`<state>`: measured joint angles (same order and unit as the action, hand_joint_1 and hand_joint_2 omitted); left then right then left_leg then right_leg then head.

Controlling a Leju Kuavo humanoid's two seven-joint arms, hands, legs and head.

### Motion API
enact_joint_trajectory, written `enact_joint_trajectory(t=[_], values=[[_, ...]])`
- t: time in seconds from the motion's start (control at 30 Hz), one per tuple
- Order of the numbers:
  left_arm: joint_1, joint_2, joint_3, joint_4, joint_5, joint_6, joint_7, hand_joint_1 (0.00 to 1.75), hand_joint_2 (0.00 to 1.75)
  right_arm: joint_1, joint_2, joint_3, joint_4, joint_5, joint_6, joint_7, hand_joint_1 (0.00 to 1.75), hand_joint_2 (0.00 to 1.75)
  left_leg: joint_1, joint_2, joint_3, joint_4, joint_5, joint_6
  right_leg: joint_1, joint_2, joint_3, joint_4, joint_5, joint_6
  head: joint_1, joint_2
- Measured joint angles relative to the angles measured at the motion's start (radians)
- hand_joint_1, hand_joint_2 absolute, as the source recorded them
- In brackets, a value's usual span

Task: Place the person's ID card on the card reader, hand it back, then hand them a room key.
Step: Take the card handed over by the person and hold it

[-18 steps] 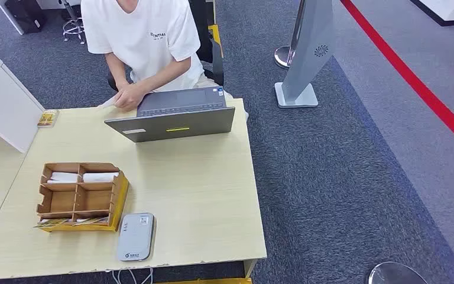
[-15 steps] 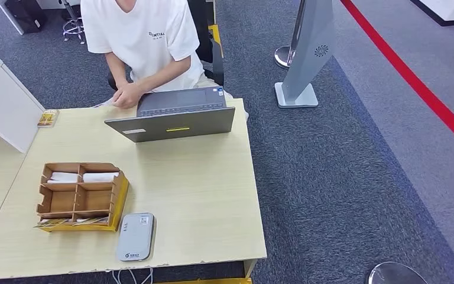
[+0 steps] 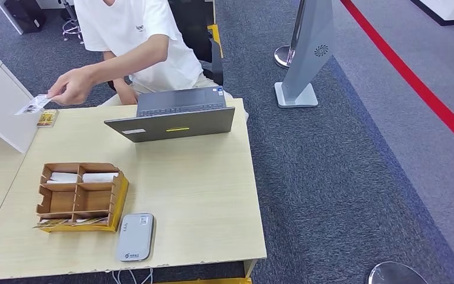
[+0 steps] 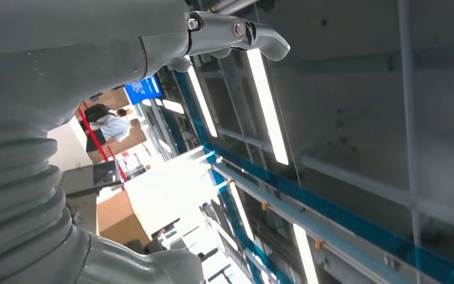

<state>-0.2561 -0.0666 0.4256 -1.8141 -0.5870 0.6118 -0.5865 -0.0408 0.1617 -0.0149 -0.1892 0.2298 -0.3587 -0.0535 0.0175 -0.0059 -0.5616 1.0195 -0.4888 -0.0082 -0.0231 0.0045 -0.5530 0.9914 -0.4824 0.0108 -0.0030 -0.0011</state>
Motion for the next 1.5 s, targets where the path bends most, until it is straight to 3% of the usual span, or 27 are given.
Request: enact_joint_trajectory(t=[1.2,1.33,1.5], values=[[-0.477,0.334,-0.504,0.699,-0.542,-0.488,0.532,0.00,1.75,-0.005,0.000,0.000,0.001,0.035,0.028,0.064,0.00,1.75,0.000,0.004,-0.001,0.001,0.000,0.000,0.000,0.004,-0.002,0.001,0.001,-0.001,0.000,0.000],[-0.525,0.376,-0.565,0.772,-0.583,-0.542,0.593,1.70,1.75,-0.005,0.000,0.000,0.001,0.040,0.033,0.070,0.00,1.75,0.000,0.005,-0.001,0.001,0.000,0.000,0.000,0.005,-0.003,0.001,0.001,-0.001,0.000,0.000],[-0.571,0.430,-0.634,0.852,-0.624,-0.607,0.678,1.75,1.75,-0.005,0.000,0.000,0.003,0.052,0.034,0.082,0.00,1.75,0.001,0.007,-0.002,0.001,0.000,0.000,0.000,0.007,-0.004,0.002,0.002,-0.001,0.000,0.000]])
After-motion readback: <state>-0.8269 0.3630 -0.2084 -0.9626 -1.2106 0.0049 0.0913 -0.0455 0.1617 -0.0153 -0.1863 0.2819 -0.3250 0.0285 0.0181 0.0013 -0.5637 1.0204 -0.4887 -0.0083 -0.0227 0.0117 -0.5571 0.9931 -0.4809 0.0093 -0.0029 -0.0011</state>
